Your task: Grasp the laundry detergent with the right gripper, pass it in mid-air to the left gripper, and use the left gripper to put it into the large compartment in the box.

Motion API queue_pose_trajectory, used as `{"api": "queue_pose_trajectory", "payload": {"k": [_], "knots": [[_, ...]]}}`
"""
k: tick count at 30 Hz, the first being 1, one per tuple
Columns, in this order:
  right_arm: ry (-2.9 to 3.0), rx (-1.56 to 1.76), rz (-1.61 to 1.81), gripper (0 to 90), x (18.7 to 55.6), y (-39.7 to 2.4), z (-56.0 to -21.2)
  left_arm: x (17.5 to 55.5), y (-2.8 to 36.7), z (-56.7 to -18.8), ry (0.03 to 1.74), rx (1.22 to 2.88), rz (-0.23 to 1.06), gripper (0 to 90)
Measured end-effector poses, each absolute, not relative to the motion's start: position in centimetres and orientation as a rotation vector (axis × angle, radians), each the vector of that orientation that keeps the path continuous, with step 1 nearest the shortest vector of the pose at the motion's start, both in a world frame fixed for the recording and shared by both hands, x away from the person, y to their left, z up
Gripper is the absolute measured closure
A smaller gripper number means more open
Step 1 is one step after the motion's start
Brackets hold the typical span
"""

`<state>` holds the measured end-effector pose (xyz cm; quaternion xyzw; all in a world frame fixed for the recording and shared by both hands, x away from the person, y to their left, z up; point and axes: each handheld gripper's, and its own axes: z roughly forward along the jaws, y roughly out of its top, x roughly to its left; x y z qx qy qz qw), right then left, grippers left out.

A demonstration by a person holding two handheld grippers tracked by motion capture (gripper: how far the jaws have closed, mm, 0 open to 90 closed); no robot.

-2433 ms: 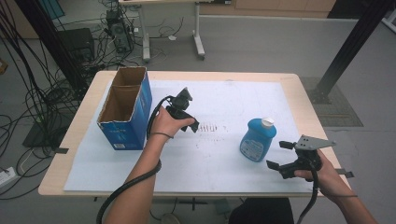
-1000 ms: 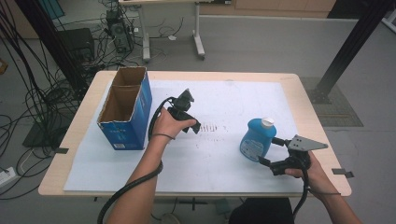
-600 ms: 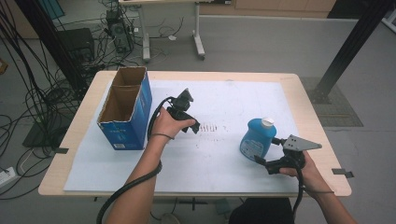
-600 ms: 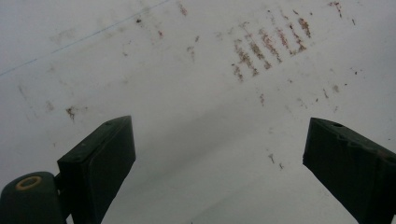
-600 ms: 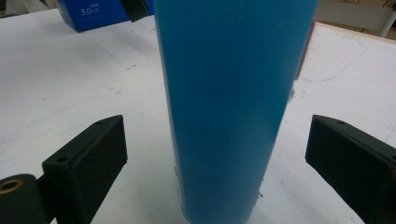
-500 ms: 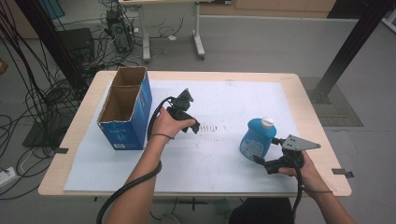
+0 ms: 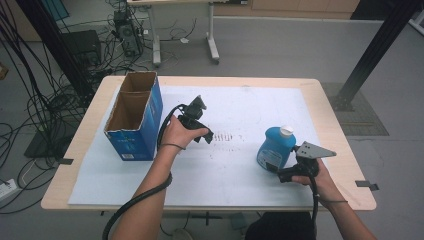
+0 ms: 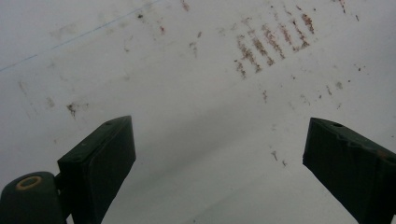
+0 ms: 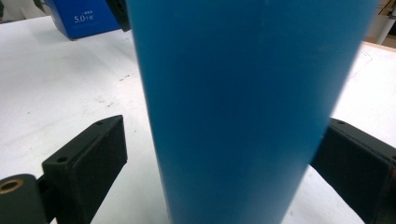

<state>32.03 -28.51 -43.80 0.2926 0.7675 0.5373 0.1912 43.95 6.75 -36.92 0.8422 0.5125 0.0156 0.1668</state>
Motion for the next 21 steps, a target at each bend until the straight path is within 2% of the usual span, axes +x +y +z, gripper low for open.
{"api": "queue_pose_trajectory", "payload": {"k": [21], "knots": [[2.134,0.847,1.524,5.2,32.36,-28.47,-44.03,43.9,6.7,-36.75,1.451,2.402,0.047,9.7]]}}
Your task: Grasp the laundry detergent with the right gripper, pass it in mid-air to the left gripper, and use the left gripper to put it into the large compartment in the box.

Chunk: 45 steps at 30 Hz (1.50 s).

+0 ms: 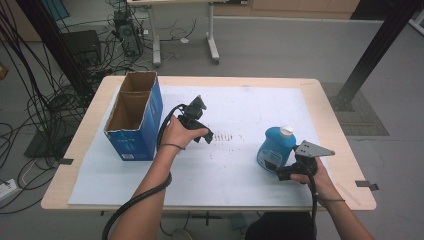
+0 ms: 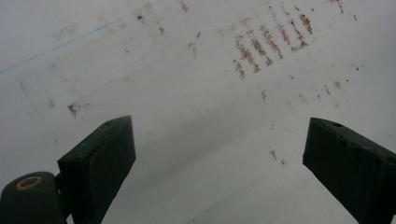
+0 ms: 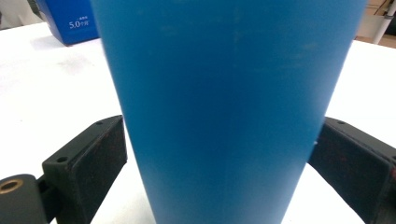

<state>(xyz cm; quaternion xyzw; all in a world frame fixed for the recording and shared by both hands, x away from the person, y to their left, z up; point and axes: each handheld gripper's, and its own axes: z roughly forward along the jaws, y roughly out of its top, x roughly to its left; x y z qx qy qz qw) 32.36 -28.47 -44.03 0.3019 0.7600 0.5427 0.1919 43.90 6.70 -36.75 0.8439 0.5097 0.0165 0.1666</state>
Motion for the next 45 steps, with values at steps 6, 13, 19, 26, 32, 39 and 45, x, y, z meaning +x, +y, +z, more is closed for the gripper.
{"api": "queue_pose_trajectory", "payload": {"k": [6,13,19,26,32,39,45], "knots": [[2.131,0.842,1.525,5.2,32.35,-28.51,-44.01,43.91,6.67,-36.7,1.45,2.4,0.048,9.7],[2.128,0.838,1.527,5.2,32.34,-28.63,-43.98,43.89,6.68,-36.66,1.45,2.404,0.053,9.6],[2.13,0.837,1.527,5.0,32.25,-28.56,-43.97,43.9,6.68,-36.63,1.454,2.401,0.057,9.6],[2.134,0.843,1.528,3.8,32.24,-28.51,-43.99,43.86,6.72,-36.69,1.451,2.401,0.055,9.6],[2.139,0.847,1.528,2.2,32.2,-28.45,-44.0,43.82,6.8,-36.68,1.456,2.396,0.055,9.6],[2.135,0.845,1.531,2.1,32.21,-28.39,-44.0,43.84,6.88,-36.57,1.454,2.394,0.057,9.6],[2.134,0.843,1.528,2.2,32.21,-28.46,-43.97,43.79,6.85,-36.59,1.455,2.393,0.055,9.6]]}}
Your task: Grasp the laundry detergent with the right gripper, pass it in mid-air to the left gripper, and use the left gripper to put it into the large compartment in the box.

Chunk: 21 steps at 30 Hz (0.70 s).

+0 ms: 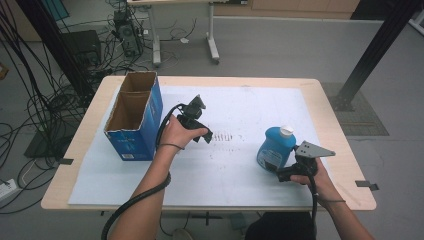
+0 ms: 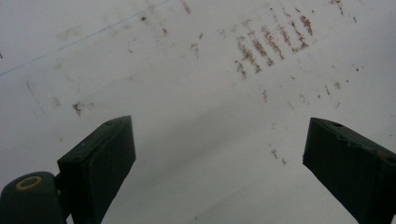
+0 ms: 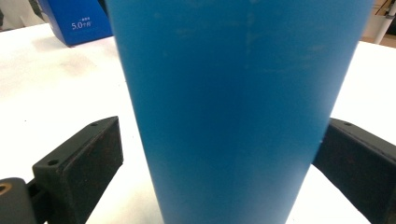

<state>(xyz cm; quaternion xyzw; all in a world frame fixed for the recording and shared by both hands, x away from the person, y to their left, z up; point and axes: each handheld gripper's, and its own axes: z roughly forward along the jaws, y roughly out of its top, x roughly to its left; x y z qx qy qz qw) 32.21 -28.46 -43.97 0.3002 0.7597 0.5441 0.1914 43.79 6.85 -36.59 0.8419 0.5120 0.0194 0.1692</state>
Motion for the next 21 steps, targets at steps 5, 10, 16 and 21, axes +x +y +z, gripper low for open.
{"api": "queue_pose_trajectory", "payload": {"k": [5,10,16,21], "knots": [[2.13,0.842,1.529,2.2,32.22,-28.53,-43.91,43.8,6.84,-36.54,1.454,2.398,0.055,9.6],[2.125,0.846,1.534,2.3,32.22,-28.6,-43.9,43.79,6.76,-36.5,1.452,2.399,0.059,9.6],[2.127,0.846,1.54,2.5,32.23,-28.52,-43.89,43.72,6.68,-36.5,1.453,2.396,0.057,9.6],[2.129,0.846,1.544,2.6,32.25,-28.43,-43.84,43.66,6.7,-36.59,1.453,2.404,0.061,9.6]]}}
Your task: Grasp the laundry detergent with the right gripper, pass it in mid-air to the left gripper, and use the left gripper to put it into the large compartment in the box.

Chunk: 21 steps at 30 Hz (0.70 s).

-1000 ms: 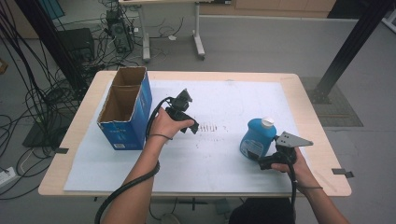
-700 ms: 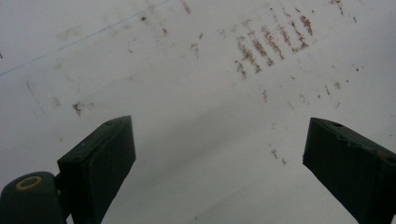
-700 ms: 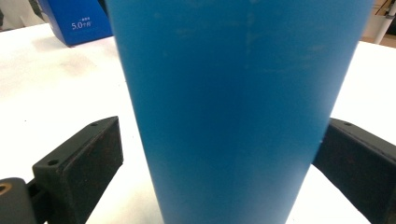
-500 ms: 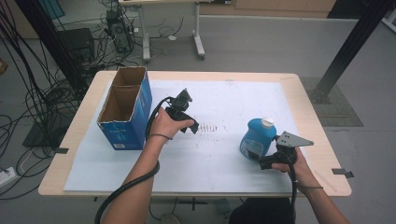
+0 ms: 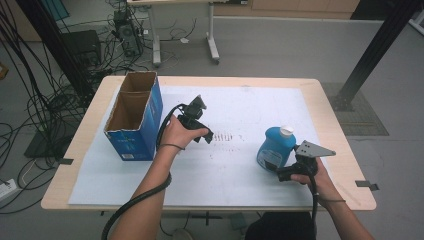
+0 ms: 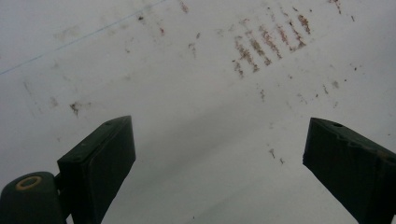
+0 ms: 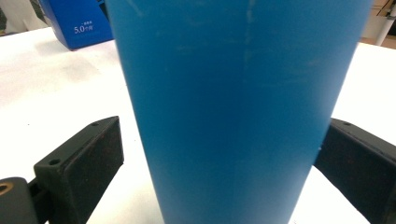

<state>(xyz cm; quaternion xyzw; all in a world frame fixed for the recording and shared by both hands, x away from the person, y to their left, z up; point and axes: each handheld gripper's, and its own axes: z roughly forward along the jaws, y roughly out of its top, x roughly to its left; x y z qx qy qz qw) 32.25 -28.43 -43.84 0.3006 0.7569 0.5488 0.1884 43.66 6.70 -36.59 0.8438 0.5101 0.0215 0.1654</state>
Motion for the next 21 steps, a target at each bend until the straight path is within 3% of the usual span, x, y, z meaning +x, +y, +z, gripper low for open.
{"api": "queue_pose_trajectory", "payload": {"k": [21], "knots": [[2.113,0.852,1.572,2.7,32.34,-27.84,-43.91,43.54,7.22,-36.82,1.461,2.404,0.058,9.6]]}}
